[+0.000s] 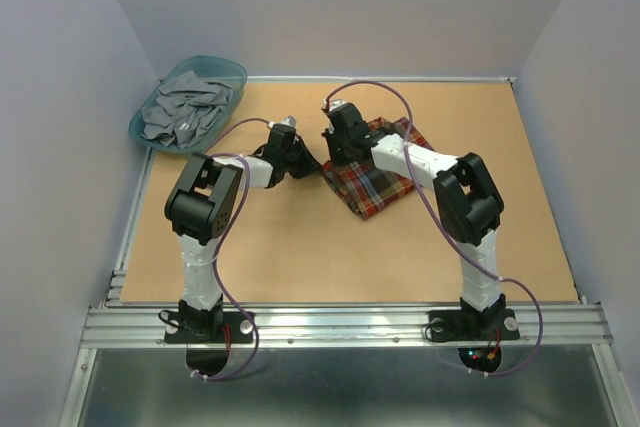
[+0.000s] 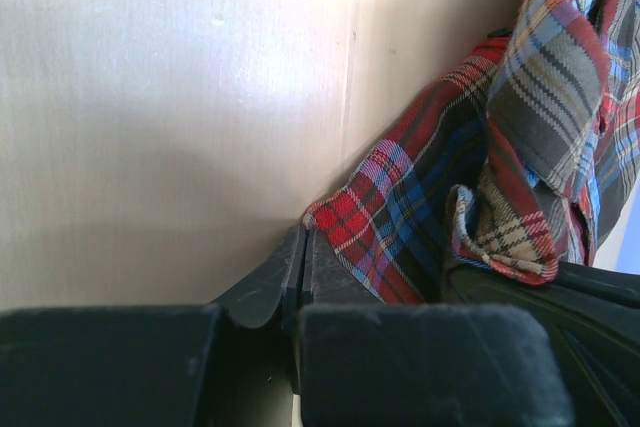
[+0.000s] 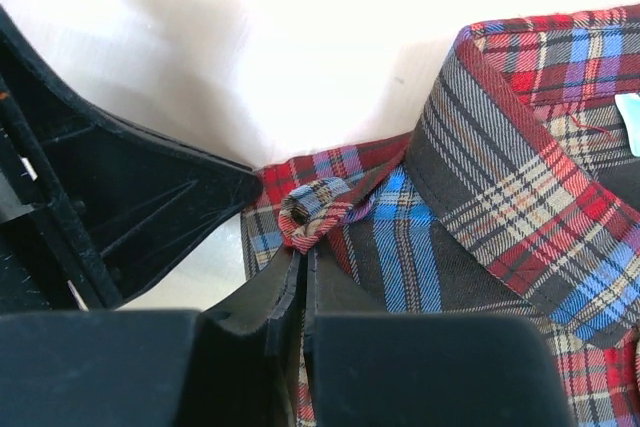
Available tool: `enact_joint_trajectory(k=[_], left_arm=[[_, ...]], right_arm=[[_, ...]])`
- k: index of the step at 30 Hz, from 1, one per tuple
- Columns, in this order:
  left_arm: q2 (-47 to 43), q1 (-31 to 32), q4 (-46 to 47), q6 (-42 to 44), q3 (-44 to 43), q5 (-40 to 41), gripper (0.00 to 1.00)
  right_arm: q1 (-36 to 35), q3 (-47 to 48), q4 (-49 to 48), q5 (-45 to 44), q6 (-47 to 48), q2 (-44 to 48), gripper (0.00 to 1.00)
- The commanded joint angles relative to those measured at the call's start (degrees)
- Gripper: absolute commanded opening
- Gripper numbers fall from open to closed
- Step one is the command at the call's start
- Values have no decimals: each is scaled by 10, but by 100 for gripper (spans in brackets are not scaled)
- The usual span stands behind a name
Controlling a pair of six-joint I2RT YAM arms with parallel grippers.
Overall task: Fold and stack the long sleeve shirts
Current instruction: Fold the shirt
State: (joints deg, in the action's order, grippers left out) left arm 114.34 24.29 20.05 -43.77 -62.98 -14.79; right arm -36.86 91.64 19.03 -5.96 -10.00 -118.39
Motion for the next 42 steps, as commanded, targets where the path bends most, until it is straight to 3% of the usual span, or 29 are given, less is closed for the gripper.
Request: enact_joint_trajectory(k=[1, 9, 18, 20, 24, 26, 32, 35, 37, 42], left_arm=[[-3, 1, -8, 9, 10, 4, 0], [-4, 1, -8, 10, 13, 5, 0], [-11, 1, -12, 11, 18, 19, 0], [-12, 0, -16, 9, 21, 25, 0], [-28, -6, -26, 0, 29, 34, 1], [-40, -13, -30, -3, 36, 41, 4], [-113, -36, -62, -7, 60, 68, 23], [-160, -37, -82, -4, 71, 87, 37], [-191, -37, -90, -8, 74, 88, 52], [-228, -22, -104, -25, 72, 76, 57]], right_arm=[[-12, 21, -15, 31, 5, 15, 1], [-25, 18, -24, 82, 15, -14, 2], [-25, 11, -31, 82, 10, -40, 9], [-25, 3, -31, 82, 9, -34, 28], [-25, -2, -30, 82, 8, 2, 48], [-25, -8, -30, 79, 9, 25, 57], [-21, -55, -25, 45, -8, 121, 67], [-3, -108, -22, 28, -43, 167, 69], [20, -131, -22, 26, -57, 187, 69], [74, -190, -22, 88, -99, 250, 68]])
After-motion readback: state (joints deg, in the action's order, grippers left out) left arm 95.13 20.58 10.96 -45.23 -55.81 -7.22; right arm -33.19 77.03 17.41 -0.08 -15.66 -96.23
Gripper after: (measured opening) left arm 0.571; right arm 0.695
